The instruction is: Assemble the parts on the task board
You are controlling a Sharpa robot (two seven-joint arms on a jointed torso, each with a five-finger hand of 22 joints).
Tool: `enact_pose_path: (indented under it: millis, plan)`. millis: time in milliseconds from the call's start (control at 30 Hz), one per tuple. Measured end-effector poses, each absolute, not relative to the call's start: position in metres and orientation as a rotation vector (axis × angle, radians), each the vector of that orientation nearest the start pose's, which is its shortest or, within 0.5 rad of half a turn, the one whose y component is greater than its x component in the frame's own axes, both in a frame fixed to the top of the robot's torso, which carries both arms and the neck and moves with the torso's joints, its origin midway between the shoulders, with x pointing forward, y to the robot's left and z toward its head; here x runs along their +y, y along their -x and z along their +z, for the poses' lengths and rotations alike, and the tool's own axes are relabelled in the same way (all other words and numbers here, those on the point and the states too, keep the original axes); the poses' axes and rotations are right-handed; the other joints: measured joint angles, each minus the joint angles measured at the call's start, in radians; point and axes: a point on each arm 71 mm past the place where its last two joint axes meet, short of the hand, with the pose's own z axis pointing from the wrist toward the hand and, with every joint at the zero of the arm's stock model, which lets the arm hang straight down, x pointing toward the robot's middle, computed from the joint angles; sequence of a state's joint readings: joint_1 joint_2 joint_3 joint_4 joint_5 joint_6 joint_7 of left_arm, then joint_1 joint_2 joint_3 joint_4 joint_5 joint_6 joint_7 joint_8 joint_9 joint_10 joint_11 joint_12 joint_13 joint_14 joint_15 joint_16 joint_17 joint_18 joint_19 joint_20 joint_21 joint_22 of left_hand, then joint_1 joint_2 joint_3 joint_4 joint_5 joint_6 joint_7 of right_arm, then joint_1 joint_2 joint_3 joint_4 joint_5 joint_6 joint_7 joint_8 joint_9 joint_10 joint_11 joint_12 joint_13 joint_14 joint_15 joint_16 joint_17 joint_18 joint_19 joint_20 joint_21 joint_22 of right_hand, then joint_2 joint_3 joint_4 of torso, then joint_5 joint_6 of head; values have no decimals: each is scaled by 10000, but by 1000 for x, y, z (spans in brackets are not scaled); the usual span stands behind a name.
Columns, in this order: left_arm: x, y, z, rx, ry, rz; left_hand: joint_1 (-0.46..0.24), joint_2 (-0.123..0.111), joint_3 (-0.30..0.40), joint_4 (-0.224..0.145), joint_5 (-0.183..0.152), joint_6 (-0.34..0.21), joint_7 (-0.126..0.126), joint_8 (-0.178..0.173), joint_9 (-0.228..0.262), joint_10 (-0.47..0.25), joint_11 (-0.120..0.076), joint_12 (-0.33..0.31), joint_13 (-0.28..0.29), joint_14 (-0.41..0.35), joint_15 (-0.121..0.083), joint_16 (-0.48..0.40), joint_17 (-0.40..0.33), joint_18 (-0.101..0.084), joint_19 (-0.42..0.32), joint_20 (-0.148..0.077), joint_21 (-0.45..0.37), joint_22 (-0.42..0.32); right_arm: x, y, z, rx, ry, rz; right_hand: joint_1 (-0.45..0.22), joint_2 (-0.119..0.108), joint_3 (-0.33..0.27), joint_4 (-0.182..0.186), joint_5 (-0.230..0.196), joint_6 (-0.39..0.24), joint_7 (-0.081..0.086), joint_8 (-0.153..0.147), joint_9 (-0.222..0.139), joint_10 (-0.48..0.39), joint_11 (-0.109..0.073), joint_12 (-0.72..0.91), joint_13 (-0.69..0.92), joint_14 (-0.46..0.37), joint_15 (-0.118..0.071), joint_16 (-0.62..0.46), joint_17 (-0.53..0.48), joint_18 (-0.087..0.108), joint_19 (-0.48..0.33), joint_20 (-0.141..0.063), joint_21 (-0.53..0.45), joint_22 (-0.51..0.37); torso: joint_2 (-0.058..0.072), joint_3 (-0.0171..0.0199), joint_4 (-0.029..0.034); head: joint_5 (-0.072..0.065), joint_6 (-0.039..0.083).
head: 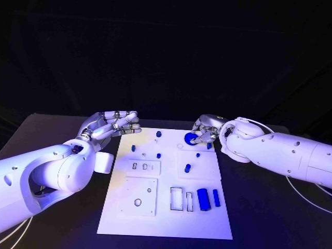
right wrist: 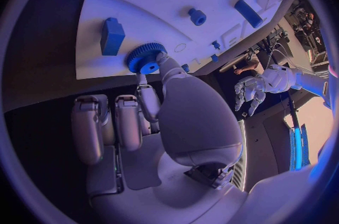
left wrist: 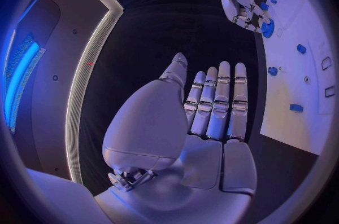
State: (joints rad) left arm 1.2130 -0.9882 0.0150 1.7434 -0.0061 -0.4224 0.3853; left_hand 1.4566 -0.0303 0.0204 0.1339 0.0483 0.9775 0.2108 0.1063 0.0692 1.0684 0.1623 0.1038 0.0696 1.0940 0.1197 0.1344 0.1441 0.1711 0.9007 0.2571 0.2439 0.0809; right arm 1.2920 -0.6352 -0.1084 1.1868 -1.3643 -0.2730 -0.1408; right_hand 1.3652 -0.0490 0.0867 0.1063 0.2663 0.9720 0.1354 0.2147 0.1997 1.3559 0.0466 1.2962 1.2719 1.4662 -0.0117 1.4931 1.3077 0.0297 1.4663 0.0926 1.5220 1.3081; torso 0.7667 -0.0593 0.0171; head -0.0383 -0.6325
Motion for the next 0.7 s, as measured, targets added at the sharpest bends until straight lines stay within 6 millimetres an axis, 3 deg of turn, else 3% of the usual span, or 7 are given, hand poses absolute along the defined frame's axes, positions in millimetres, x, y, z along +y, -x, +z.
enact_pose_path:
  millis: [67, 700]
  plan:
    - [221, -457, -136, 13395, 11025, -15491, 0, 0, 0, 0, 0, 0, 0, 0, 0, 0, 0, 0, 0, 0, 0, 0, 0, 0, 0, 0, 0, 0, -198, -554, -182, 17002, 664, 4852, 27, 26, 110, -36, -22, 38, -36, 62, 11, 22, -22, 28, 72, 2, -67, 39, 0, -82, 0, 0, 44, 0, 0, 0, 5, -4, -1]
    - [222, -457, -136, 13400, 11039, -15466, -42, 42, 0, 0, 0, 0, 0, -38, 0, 0, 0, -52, 1, 0, 0, 0, 7, -1, 0, 0, 0, -10, -183, -543, -174, 15980, 904, 5307, 79, 76, 288, -41, -102, 72, -1, 93, 15, 56, -56, 90, 145, 2, -66, 39, -2, -81, 0, 0, 87, -3, -2, -3, 6, 83, 55]
